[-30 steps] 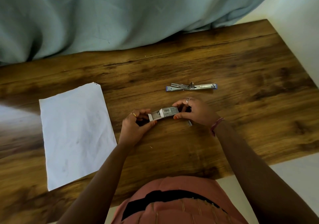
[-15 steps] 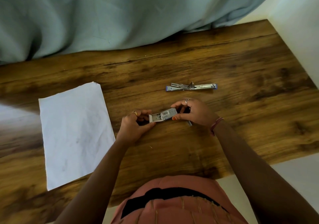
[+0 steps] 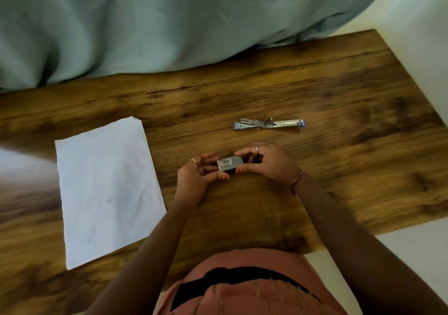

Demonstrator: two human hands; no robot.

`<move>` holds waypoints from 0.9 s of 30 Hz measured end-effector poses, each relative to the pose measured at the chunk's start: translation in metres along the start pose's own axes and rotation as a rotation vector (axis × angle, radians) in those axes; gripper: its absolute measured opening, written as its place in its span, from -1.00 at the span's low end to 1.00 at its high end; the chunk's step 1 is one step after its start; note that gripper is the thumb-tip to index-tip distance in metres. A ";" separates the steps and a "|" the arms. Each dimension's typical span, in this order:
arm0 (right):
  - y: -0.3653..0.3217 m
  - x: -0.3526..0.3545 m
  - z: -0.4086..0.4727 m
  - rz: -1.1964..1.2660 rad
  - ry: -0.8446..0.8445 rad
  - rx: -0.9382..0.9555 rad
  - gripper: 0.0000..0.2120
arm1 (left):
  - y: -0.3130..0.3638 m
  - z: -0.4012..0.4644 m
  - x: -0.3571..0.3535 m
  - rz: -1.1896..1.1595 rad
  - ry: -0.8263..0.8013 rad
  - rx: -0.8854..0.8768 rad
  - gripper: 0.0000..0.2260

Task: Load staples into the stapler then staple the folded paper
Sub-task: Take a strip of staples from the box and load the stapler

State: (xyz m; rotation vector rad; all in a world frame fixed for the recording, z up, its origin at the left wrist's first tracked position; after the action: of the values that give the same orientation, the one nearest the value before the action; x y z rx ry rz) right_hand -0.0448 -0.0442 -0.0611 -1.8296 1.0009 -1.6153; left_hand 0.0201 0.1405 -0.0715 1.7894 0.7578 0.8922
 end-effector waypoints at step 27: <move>-0.038 -0.019 0.017 -0.151 0.076 0.016 -0.50 | 0.018 0.024 -0.005 0.475 0.126 0.081 -0.30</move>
State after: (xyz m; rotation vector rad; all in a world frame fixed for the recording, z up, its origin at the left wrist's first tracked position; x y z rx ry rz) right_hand -0.0215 -0.0082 -0.0459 -1.8847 0.8976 -1.7889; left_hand 0.0392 0.1185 -0.0620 2.0406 0.4531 1.3097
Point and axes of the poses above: each hand's wrist, its own z-axis towards the middle knuckle, its own x-axis out of the back of the hand, y = z × x, the point moved 6 cm from there along z, towards the middle knuckle, and after that the axes turned 2 degrees about y, right-handed, at the moved point
